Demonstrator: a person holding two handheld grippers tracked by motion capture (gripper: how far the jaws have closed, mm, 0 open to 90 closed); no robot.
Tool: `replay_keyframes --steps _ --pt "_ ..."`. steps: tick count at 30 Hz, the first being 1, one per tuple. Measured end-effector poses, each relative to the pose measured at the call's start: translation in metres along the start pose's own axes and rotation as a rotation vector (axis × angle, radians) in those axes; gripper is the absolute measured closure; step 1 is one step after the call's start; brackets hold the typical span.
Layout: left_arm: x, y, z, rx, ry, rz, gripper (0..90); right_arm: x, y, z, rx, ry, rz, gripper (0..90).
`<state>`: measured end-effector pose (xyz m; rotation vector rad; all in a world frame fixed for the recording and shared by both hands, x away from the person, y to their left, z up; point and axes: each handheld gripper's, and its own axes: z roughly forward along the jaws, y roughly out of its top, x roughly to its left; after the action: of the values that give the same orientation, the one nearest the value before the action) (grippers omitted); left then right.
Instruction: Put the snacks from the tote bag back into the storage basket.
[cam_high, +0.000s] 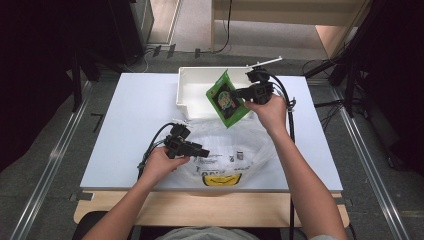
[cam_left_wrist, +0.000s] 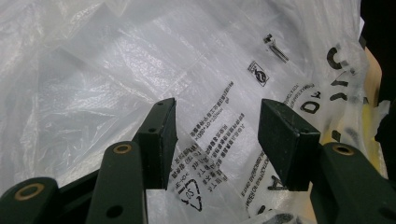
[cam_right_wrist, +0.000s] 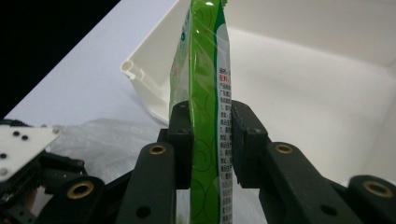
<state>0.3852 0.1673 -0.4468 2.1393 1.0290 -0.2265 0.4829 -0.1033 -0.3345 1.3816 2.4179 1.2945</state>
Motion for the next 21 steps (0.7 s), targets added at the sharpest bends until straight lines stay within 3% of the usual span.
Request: replay_keyframes --steps 18,21 --pt "0.002 0.000 0.002 0.017 -0.004 -0.005 47.2 -0.012 0.027 0.021 0.009 -0.033 0.027 73.7" --pt "0.002 -0.001 0.003 0.021 -0.007 -0.004 47.1 -0.016 0.032 0.026 0.017 -0.064 0.027 73.7"
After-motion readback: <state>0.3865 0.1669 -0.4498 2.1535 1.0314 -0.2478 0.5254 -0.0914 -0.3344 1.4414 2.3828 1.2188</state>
